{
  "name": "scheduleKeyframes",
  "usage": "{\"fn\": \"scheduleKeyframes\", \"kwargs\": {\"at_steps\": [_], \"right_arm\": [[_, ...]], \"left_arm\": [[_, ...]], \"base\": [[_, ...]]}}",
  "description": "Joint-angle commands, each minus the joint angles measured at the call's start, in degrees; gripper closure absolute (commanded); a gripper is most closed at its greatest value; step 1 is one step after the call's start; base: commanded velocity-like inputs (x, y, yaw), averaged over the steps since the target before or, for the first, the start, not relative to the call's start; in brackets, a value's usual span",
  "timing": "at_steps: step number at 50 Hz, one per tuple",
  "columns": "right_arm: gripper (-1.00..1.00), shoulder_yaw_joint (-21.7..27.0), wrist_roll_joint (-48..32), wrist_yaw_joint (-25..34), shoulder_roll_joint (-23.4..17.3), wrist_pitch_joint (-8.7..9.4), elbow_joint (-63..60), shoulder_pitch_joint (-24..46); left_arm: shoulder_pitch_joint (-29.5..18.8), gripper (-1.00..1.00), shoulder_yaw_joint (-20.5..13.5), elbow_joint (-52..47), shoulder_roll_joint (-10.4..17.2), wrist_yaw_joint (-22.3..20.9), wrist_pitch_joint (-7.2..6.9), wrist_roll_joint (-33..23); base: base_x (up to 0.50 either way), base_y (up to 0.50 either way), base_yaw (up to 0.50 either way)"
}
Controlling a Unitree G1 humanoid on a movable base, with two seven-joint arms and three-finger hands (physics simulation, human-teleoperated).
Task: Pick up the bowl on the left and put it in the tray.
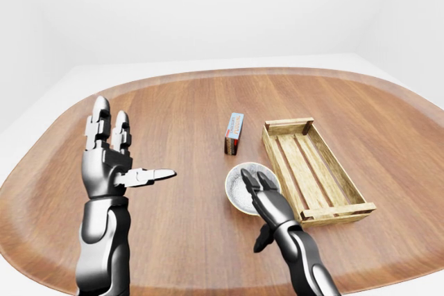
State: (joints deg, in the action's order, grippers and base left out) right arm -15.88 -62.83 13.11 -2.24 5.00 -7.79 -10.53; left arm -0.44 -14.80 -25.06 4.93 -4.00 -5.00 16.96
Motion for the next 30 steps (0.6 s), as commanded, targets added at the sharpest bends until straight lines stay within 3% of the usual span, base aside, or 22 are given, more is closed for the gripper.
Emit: {"fn": "scheduleKeyframes", "kwargs": {"at_steps": [1, 30], "right_arm": [[-1.0, 0.4, -1.0, 0.0, 0.0, 0.0, 6.3, 1.9], [-1.0, 3.5, -2.3, 2.4, -0.1, 0.0, 11.0, 5.2]], "left_arm": [[-0.1, -1.0, 2.1, 5.0, -0.6, 0.8, 0.0, -3.4], [0.3, -1.0, 2.5, 5.1, -0.9, 0.6, 0.0, -3.9]], "base": [[0.0, 0.0, 0.0], [0.0, 0.0, 0.0]]}}
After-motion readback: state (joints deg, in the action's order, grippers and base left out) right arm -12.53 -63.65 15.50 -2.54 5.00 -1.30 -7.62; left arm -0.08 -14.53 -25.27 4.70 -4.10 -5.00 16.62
